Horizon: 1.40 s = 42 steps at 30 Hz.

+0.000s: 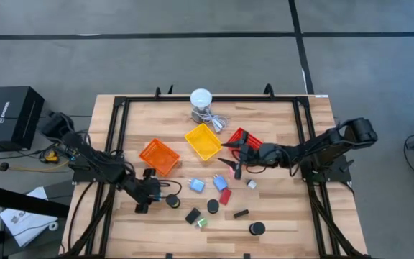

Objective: Pick & Place Office items
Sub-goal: Put the small blue charger adapter into the orange basket

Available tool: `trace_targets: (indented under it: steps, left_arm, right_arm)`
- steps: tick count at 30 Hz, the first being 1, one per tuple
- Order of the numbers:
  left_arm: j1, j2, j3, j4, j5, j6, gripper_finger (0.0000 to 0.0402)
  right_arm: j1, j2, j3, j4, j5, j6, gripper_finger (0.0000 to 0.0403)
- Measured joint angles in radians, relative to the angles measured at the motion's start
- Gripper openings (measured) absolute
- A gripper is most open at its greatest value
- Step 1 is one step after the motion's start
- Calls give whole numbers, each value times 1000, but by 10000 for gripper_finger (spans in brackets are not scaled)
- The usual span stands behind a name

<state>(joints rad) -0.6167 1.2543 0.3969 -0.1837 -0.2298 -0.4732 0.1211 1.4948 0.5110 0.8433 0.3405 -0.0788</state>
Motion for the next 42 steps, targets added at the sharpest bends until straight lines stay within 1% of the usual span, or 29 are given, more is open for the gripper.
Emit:
trace_targets:
  steps: [4, 10, 12, 18, 21, 23, 26, 30, 32, 34, 37, 40, 42]
  left_arm:
    - [0, 30, 0, 3, 0, 0, 186]
    - [0, 33, 0, 7, -1, 0, 183]
    - [0, 33, 0, 7, -3, 0, 173]
    - [1, 33, 0, 9, -3, 0, 126]
    - [1, 33, 0, 10, -3, 0, 126]
    - [1, 22, 0, 6, 1, 0, 137]
    - [1, -25, 0, 6, 1, 1, 142]
    - [19, -129, 1, -3, -12, -5, 126]
    - [34, -190, 1, -9, -52, -3, 125]
    - [57, -250, 1, -27, -124, 31, 128]
    - [114, -326, 2, -85, -197, 93, 143]
    - [208, -378, 2, -179, -209, 131, 145]
    - [281, -396, 2, -221, -211, 159, 138]
  right_arm:
    - [1, -1, 0, 3, 0, 0, 255]
    - [1, -9, 0, 3, 0, 0, 255]
    - [1, -9, 0, 4, 0, 0, 255]
    - [1, -9, 0, 3, 0, 0, 255]
    - [1, -9, 0, 3, 0, 0, 255]
    - [1, -9, 0, 3, 0, 0, 255]
    - [1, -9, 0, 3, 0, 0, 255]
    - [1, -9, 0, 3, 0, 0, 255]
    - [1, -9, 0, 3, 0, 0, 255]
    - [1, -9, 0, 3, 0, 0, 255]
    - [0, -9, 0, 3, 0, 0, 255]
    - [0, -9, 0, 3, 0, 0, 255]
    - [0, -9, 0, 3, 0, 0, 255]
